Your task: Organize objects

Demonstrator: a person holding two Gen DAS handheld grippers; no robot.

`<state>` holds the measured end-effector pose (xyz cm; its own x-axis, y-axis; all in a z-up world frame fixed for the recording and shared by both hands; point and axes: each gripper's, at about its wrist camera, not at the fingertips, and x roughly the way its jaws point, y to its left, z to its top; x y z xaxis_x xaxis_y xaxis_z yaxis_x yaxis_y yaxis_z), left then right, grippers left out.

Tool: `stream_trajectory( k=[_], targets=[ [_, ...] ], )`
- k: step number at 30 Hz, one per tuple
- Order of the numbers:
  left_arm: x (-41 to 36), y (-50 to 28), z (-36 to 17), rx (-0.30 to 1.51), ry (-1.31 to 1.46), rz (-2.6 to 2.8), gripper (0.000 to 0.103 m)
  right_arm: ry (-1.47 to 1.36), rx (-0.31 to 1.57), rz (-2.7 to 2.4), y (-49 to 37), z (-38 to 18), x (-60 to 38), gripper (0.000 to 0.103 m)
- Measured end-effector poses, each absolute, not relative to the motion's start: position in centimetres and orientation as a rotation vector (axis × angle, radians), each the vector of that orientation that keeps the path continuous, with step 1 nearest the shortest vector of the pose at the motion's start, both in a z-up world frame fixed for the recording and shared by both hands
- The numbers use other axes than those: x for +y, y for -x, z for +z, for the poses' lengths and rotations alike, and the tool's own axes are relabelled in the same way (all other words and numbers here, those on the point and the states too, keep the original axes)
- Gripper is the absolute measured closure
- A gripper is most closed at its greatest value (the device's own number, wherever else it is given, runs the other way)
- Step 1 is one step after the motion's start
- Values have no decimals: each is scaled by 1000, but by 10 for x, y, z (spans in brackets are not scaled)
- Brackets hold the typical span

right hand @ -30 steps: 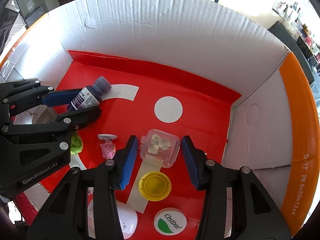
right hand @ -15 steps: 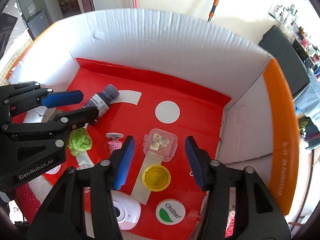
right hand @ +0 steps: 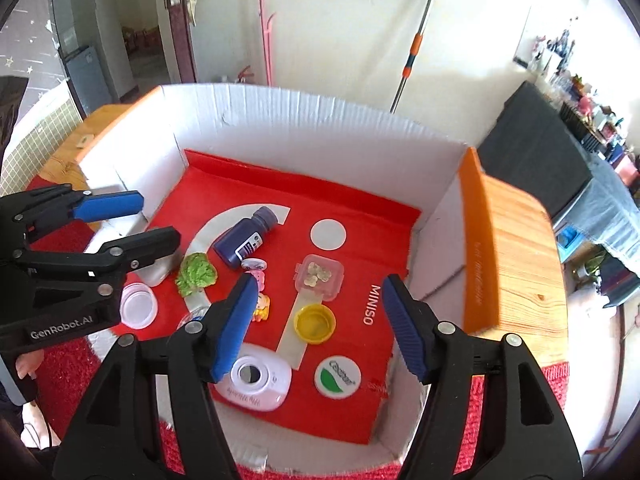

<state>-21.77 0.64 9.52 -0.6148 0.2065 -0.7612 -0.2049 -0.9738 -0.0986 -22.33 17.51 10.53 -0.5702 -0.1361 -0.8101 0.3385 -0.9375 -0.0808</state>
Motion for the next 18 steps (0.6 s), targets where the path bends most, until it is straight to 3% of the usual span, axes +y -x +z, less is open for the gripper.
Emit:
stream_trajectory(
  k=[4, 9, 13, 18],
  targets=[
    [8, 199, 100, -19, 1167, 2686, 39, -1210, 280, -2599, 218, 107, 185, 30],
    [11, 171, 100, 20, 1052, 2789, 30, -1092, 215, -2675, 194, 109, 203, 27],
    [7, 156, 94, -10, 1016, 2821, 22, -991, 141, -2743, 173, 106, 216, 18],
    [6, 147, 82, -20, 965, 2851, 13, -910, 72, -2778, 158, 95, 224, 15]
  ],
)
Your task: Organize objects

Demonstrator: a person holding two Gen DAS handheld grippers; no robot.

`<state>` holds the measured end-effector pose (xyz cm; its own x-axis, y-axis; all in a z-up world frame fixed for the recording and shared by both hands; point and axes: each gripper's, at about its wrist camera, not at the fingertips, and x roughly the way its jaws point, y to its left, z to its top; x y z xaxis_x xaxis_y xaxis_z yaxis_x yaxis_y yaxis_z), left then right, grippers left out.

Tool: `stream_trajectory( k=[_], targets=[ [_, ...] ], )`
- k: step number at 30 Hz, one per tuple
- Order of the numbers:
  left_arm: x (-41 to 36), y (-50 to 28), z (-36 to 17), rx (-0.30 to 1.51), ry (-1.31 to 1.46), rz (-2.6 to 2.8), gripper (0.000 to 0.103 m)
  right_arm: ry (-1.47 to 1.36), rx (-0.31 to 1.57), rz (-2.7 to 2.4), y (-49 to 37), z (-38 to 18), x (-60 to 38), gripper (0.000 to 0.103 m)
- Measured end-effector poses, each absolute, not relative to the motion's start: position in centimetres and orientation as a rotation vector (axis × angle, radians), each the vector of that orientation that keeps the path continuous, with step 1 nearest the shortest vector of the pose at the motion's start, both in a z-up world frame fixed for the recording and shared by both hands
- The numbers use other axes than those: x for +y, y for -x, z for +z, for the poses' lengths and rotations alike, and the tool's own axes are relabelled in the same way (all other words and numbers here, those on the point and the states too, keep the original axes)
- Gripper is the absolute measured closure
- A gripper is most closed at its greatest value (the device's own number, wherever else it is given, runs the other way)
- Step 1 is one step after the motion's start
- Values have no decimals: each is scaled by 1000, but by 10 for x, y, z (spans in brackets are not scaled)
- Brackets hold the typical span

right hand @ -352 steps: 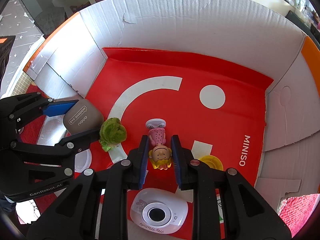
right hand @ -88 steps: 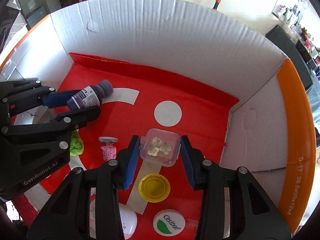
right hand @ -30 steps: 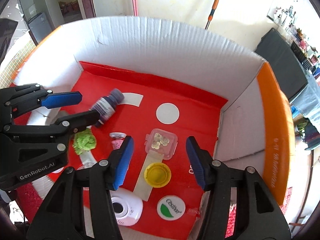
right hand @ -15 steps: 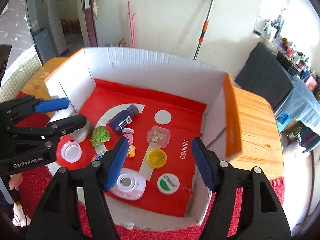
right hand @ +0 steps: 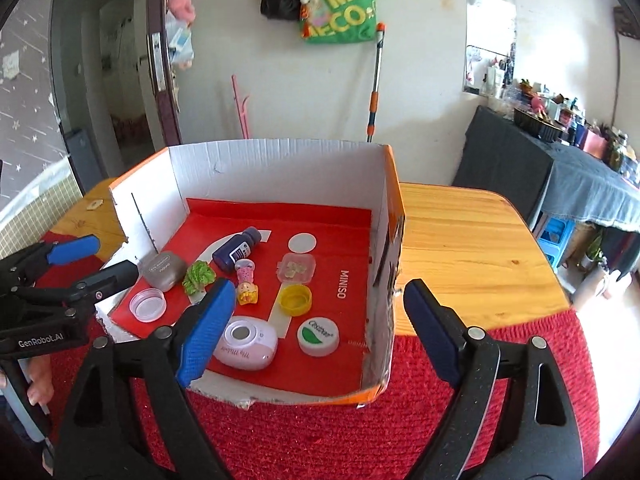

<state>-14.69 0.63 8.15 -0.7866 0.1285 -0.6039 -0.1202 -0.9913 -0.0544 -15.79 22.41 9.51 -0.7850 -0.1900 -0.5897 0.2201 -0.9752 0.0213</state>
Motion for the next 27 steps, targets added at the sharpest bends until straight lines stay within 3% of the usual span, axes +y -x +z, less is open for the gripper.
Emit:
stream_trajectory(
  k=[3, 7, 27],
  targets=[
    [8, 142, 77, 6, 916, 2895, 8, -869, 68, -2806, 150, 88, 224, 6],
    [7, 141, 75, 9, 878, 2938, 3, -834, 94, -2828, 146, 80, 219, 6],
    [8, 154, 53, -5, 943, 2948, 0, -937, -6, -2858, 167, 57, 230, 6]
  ],
)
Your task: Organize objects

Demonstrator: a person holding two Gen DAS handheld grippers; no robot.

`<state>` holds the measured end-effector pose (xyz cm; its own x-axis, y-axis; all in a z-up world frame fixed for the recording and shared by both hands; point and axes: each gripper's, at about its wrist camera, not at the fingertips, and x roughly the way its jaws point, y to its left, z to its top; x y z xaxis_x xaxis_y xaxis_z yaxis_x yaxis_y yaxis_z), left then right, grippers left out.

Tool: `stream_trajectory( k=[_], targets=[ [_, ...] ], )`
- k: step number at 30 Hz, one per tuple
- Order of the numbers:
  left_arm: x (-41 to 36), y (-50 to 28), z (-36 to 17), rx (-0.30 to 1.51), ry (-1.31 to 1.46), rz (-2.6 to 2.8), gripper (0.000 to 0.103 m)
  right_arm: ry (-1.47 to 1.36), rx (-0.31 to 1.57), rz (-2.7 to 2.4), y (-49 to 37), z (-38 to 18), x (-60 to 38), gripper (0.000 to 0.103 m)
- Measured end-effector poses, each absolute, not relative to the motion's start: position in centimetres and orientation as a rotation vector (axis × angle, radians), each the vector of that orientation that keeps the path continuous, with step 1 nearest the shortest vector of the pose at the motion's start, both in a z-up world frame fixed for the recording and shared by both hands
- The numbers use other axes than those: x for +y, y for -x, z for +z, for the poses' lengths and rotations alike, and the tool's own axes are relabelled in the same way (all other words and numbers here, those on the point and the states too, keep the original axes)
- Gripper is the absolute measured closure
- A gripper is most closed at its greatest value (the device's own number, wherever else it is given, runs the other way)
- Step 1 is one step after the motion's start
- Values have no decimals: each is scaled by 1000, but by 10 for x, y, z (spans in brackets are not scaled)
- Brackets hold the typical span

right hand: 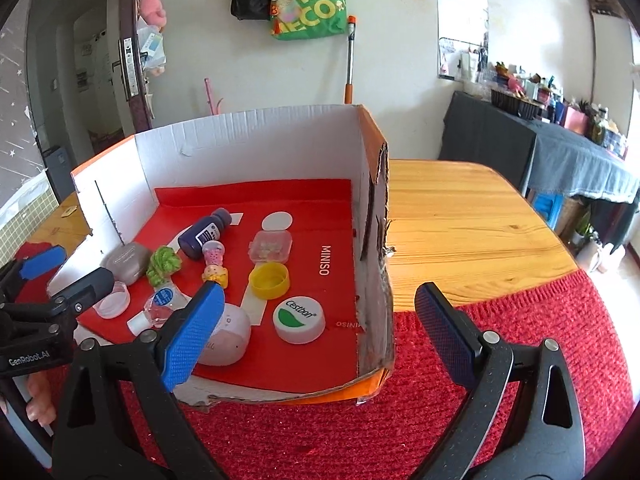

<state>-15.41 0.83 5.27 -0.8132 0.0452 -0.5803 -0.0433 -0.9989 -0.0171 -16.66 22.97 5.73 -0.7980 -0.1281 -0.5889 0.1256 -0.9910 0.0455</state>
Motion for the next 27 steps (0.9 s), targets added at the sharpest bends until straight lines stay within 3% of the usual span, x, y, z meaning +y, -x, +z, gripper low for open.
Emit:
stream_trajectory(
  k=[9, 27],
  targets=[
    [9, 156, 51, 7, 946, 2952, 0, -887, 185, -2900, 157, 60, 208, 0],
    [15, 149, 57, 33, 883, 2984, 0, -869, 109, -2903, 155, 62, 218, 0]
  ],
)
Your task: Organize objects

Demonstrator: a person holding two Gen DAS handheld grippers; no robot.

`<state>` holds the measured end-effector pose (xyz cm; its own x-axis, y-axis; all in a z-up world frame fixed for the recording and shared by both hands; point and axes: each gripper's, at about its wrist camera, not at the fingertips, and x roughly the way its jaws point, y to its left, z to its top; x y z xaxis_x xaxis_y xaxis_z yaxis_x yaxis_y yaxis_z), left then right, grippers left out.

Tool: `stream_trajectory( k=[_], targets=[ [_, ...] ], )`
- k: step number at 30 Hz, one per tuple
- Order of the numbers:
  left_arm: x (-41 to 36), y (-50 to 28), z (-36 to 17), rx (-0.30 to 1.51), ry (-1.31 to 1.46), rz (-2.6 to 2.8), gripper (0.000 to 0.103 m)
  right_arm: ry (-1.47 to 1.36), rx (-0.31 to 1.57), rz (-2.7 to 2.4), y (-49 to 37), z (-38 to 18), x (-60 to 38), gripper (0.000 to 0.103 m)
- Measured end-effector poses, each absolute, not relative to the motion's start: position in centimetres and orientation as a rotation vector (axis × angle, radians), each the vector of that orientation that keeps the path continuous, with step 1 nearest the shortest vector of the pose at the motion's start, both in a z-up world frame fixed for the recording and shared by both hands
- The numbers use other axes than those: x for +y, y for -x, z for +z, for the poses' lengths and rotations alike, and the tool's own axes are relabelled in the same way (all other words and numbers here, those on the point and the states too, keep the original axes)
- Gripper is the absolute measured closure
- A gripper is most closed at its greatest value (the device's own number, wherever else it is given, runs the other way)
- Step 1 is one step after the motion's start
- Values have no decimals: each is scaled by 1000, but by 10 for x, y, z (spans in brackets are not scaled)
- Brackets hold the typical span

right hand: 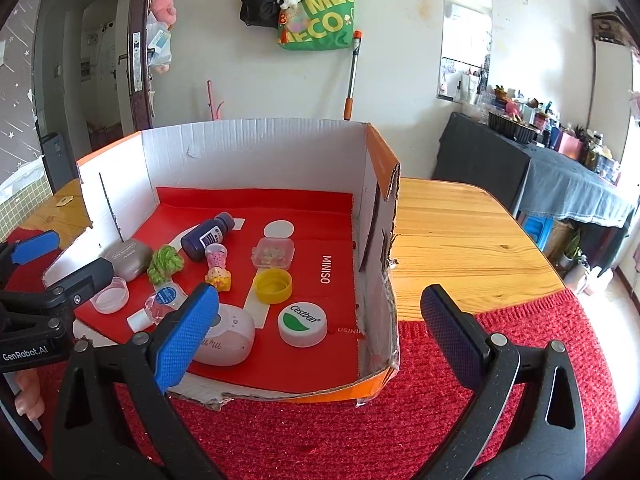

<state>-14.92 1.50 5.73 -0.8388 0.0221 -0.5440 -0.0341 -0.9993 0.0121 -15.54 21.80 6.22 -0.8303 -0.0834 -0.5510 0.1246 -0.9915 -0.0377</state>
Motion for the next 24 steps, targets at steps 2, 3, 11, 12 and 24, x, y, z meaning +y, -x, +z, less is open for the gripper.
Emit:
stream_trajectory(
  k=[2, 3, 11, 12, 24],
  targets=[
    [15, 149, 57, 33, 881, 2984, 0, -871, 110, -2903, 155, 62, 218, 0],
    [15, 149, 57, 33, 882, 2984, 0, -871, 109, -2903, 155, 62, 217, 0],
    [15, 149, 57, 32, 881, 2984, 0, -873, 108, -2902, 155, 62, 218, 0],
    [16, 149, 57, 32, 882, 2984, 0, -873, 108, -2902, 155, 62, 218, 0],
    [16, 149, 57, 32, 881, 2983, 0, -874, 104, -2905, 155, 61, 217, 0]
  ],
)
